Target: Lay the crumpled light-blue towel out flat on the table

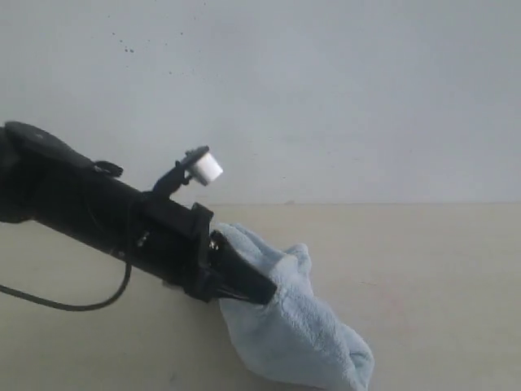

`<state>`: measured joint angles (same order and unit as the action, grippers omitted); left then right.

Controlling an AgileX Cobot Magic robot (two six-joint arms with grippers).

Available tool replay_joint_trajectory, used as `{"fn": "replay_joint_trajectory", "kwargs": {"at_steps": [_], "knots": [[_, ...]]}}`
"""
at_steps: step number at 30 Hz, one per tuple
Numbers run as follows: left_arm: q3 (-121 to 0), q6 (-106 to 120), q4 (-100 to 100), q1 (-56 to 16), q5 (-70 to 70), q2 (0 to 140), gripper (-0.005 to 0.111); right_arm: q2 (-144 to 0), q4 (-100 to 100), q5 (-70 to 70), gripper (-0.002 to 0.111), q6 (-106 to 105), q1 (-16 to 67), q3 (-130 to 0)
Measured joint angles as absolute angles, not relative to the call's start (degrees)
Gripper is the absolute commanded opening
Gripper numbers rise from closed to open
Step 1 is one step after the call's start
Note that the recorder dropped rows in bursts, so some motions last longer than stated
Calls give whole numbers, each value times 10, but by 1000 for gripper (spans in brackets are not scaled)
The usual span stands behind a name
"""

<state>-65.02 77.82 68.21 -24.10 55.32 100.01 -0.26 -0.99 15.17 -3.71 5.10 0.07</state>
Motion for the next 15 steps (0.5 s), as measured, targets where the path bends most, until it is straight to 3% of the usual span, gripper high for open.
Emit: {"fn": "replay_joint_trajectory", "kwargs": {"at_steps": [7,15], "knots": [[-650,776,675,-241,554,887,4,-3,-10,152,0,-37,51,1],[-650,775,673,-241,565,849,4,-3,-10,152,0,-37,51,1]]}}
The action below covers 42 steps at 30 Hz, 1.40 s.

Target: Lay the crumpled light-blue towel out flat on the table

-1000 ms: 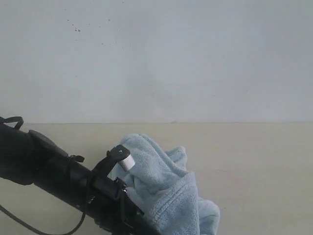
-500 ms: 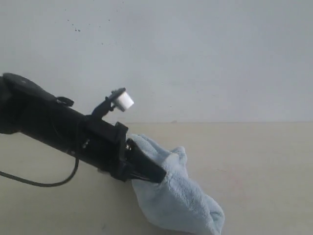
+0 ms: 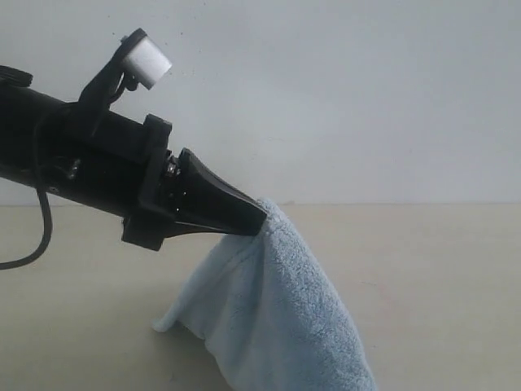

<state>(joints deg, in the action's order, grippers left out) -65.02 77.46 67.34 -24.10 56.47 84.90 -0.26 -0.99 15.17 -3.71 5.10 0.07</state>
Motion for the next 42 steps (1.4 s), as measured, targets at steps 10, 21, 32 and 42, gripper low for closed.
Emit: {"fn": "replay_joint_trajectory", "kwargs": {"at_steps": [10,21,32,42], "knots": [[-649,771,666,-241,565,849,4,-3,-10,116,0,-37,51,1],[-649,770,665,-241,565,849,4,-3,-128,-162,0,190,51,1],[-649,770,665,-241,565,849,4,-47,-26,-395,0,652,51,-247],[-649,770,665,-241,563,849,4,-362,247,-185,0,259,52,-479]]}}
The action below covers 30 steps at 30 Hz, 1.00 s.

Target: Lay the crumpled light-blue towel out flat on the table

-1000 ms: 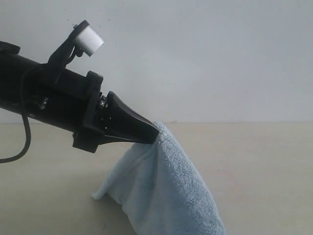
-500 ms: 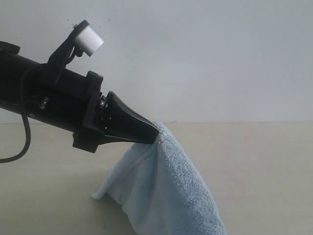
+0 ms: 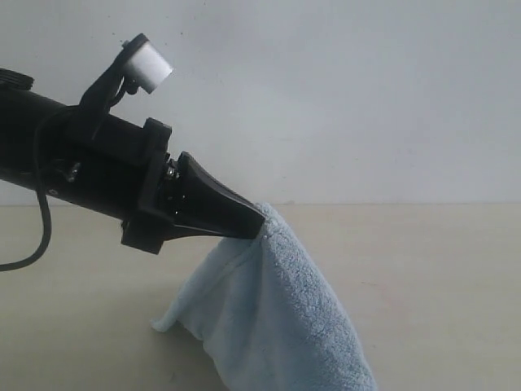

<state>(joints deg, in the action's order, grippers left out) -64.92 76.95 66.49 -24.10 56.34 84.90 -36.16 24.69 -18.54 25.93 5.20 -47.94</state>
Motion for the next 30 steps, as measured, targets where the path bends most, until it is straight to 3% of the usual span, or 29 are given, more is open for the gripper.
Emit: {"fn": "replay_joint_trajectory", "kwargs": {"at_steps": [5,8,16,20,26,30], "knots": [[-649,770,656,-241,565,849,4,-638,208,26,0,267,52,-473],[-648,770,651,-241,567,849,4,-729,145,126,0,285,52,-472],[-648,770,648,-241,561,849,4,-821,-76,438,0,-92,120,-527],[-648,770,648,-241,565,849,4,-865,-111,599,0,-143,168,-618],[-648,770,648,-241,578,849,4,-918,-119,627,1,-149,201,-721],[-648,770,630,-241,579,849,4,-926,-134,621,19,-149,206,-753]]}}
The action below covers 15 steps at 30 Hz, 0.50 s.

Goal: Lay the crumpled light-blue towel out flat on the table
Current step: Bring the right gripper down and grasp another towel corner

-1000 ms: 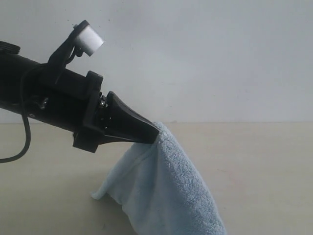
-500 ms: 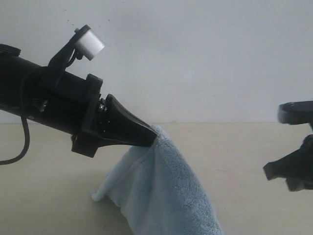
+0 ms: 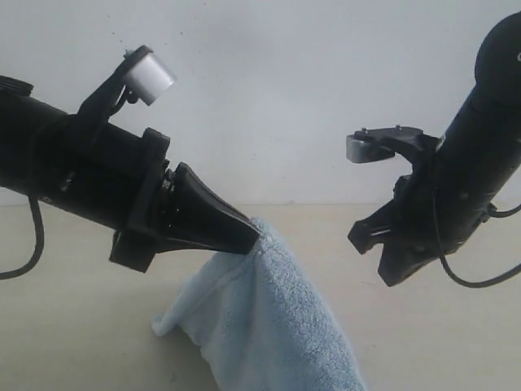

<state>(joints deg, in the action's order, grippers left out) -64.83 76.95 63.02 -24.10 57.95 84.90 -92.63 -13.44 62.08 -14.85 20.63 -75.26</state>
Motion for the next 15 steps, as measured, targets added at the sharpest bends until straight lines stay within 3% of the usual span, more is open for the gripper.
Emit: {"fn": "replay_joint_trajectory", "kwargs": {"at_steps": [5,11,15], "knots": [[-648,715,514,-241,581,849,4,-926,-152,614,47,-149,206,-767],[-647,540,165,-243,564,852,4,-926,-171,609,49,-143,233,-767],[-626,528,173,-243,572,861,4,-928,-173,594,49,-142,301,-769]]}}
